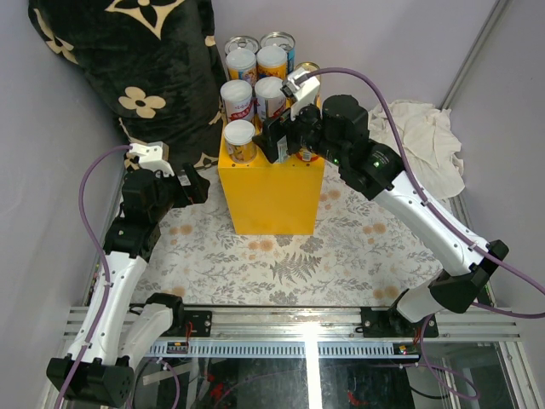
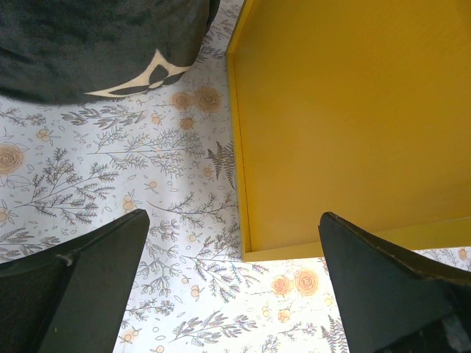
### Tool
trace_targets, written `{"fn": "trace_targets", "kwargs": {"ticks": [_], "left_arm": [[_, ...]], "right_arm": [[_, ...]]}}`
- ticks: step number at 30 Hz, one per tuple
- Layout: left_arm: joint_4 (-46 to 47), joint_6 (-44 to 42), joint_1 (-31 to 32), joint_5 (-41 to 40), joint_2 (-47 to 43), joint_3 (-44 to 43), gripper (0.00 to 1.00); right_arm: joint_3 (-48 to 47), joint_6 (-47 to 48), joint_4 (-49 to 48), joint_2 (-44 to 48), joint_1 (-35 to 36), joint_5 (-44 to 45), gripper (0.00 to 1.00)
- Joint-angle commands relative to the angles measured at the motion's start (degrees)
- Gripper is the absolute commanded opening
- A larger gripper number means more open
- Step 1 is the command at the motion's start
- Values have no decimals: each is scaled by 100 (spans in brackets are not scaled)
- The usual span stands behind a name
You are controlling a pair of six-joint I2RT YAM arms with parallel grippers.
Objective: Place and organize the canned foods onto the counter
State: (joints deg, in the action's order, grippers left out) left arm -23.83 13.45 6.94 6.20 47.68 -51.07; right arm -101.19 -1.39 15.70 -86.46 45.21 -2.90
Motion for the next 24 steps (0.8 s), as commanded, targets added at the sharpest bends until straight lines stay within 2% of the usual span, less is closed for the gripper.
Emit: {"fn": "trace_targets", "kwargs": {"ticks": [1,8,12,16,21,24], "left_arm": [[134,-26,-53,9,8,-123,100],[125,-25,-48,12,1,-125,100],[125,-27,-52,-15,-25,-107,100],[125,-18,-51,24,-13,-118,100],[124,-5,-52,36,-23,-109,100],[125,-1,-59,26,-35,-94,100]], "right_arm": [[-157,-91,-453,78,-40,-108,100],[42,-162,-615,464,-39,-30,99],[810,-217,-1028,1055,-39,206,97],[1468,-195,-1238,1495,-92,312,91],[1506,-201,-1137,1429,-119,97,78],[1475,-210,-1142,1343,-118,-13,75]]}}
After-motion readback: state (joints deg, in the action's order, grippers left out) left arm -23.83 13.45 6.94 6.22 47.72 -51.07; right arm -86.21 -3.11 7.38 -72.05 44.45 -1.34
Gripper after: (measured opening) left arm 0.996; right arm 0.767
